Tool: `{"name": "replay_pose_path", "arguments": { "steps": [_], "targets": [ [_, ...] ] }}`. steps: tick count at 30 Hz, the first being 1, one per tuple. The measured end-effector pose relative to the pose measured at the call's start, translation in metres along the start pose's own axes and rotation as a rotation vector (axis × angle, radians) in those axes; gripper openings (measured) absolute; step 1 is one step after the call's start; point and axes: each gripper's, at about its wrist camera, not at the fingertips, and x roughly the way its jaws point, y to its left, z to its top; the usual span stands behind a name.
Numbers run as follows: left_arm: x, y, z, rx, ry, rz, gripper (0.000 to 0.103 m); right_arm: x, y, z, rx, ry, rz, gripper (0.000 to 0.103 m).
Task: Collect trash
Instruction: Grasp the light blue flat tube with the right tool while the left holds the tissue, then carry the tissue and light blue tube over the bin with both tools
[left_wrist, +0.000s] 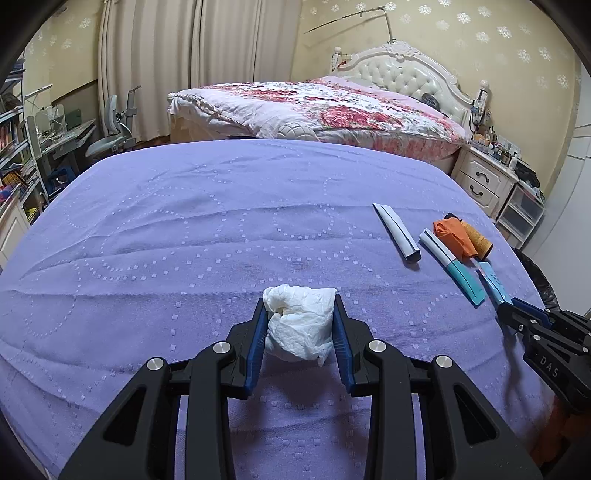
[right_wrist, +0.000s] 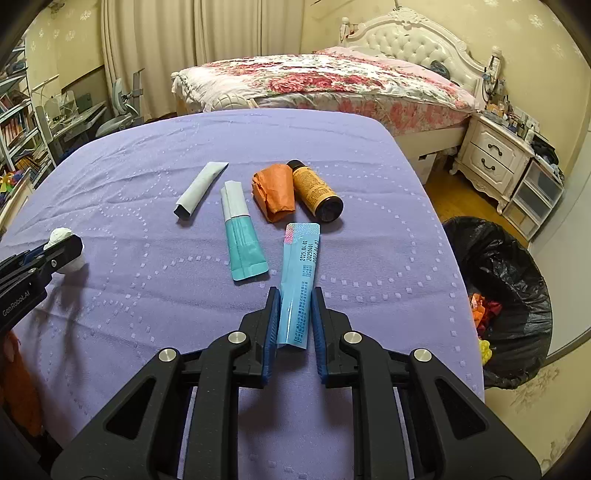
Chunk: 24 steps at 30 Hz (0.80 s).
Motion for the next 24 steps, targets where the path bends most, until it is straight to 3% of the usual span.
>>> {"name": "replay_pose_path", "arguments": {
  "steps": [24],
  "targets": [
    [-0.040,-0.029,0.013,0.051,-0.110,-0.031,0.034,-0.039,-0.009,0.005,0.019,-0.079,-0.009,0.017]
  ]
}}
